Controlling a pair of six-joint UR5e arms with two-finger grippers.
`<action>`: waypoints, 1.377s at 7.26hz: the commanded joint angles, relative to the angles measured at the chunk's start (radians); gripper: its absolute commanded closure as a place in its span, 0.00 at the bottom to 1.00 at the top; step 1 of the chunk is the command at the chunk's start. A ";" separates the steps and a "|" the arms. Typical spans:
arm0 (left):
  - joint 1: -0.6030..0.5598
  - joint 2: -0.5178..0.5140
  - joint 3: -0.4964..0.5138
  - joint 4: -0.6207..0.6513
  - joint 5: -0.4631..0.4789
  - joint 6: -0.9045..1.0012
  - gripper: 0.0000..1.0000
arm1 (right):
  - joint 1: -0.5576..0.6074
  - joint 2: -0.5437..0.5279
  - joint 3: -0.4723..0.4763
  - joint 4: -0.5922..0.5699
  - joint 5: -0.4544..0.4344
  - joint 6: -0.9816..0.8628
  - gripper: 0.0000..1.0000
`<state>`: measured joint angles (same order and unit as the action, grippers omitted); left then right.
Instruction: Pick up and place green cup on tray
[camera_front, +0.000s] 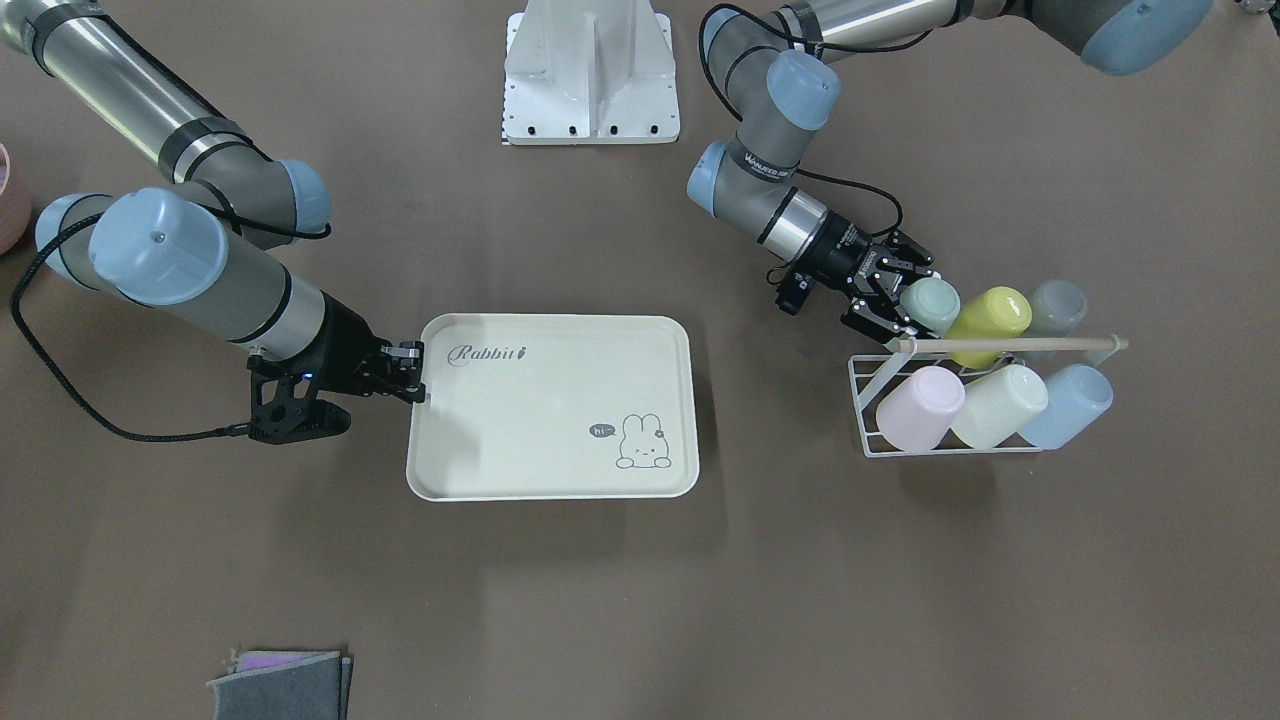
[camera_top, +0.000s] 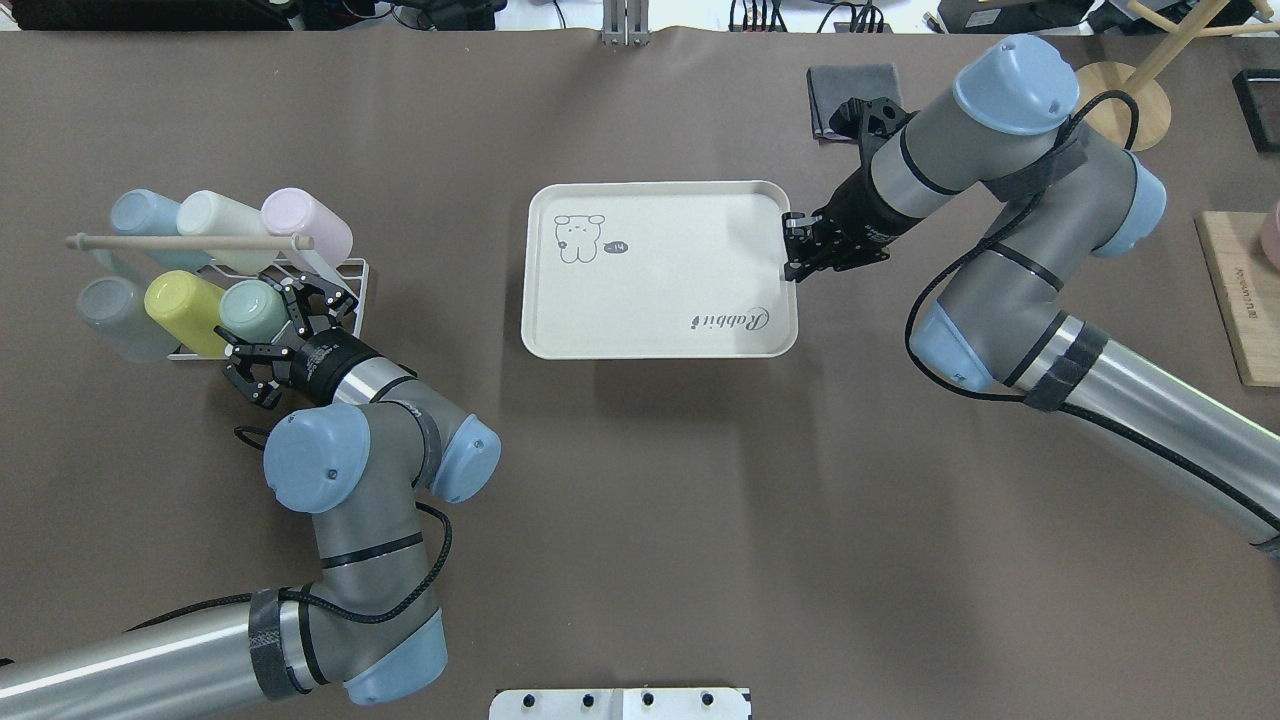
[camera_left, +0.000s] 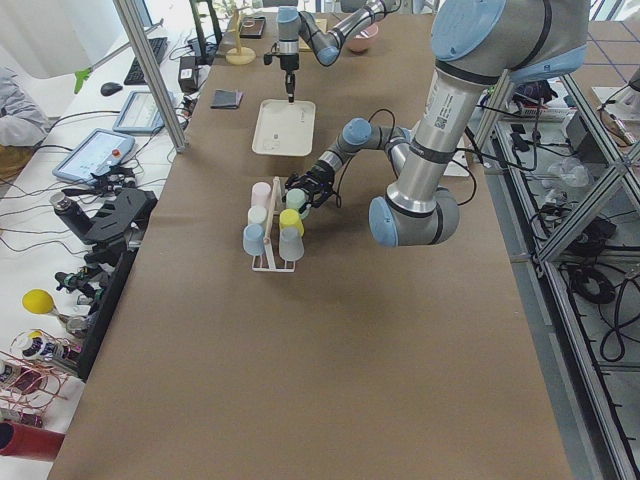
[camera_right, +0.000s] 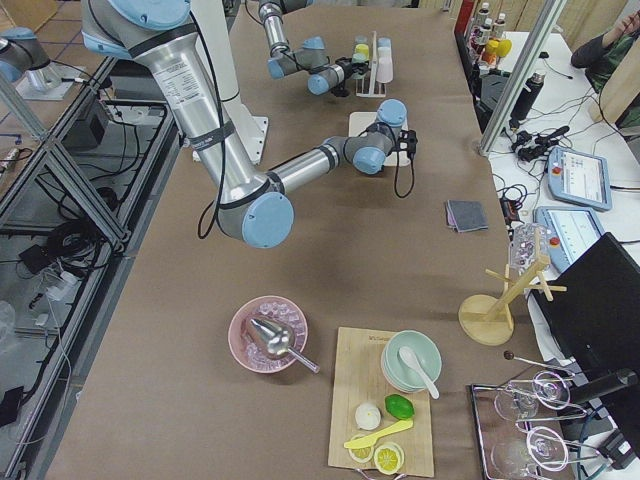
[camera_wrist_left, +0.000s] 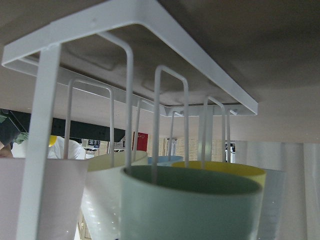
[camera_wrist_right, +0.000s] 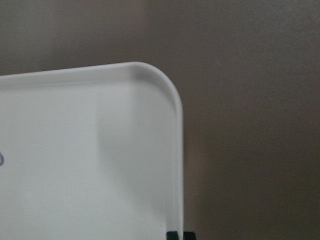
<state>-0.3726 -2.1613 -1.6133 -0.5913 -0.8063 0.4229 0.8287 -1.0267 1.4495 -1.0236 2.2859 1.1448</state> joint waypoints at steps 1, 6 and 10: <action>-0.022 -0.003 -0.045 0.023 -0.001 0.010 0.71 | -0.040 0.019 -0.001 0.008 -0.060 0.032 1.00; -0.045 -0.008 -0.332 0.220 -0.030 -0.015 0.74 | -0.123 0.016 -0.026 0.068 -0.146 0.041 1.00; -0.054 -0.091 -0.382 0.092 -0.287 -0.579 0.74 | -0.123 -0.006 -0.037 0.089 -0.144 0.041 1.00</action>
<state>-0.4245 -2.2401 -1.9853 -0.4168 -0.9970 0.0733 0.7068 -1.0300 1.4200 -0.9408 2.1420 1.1857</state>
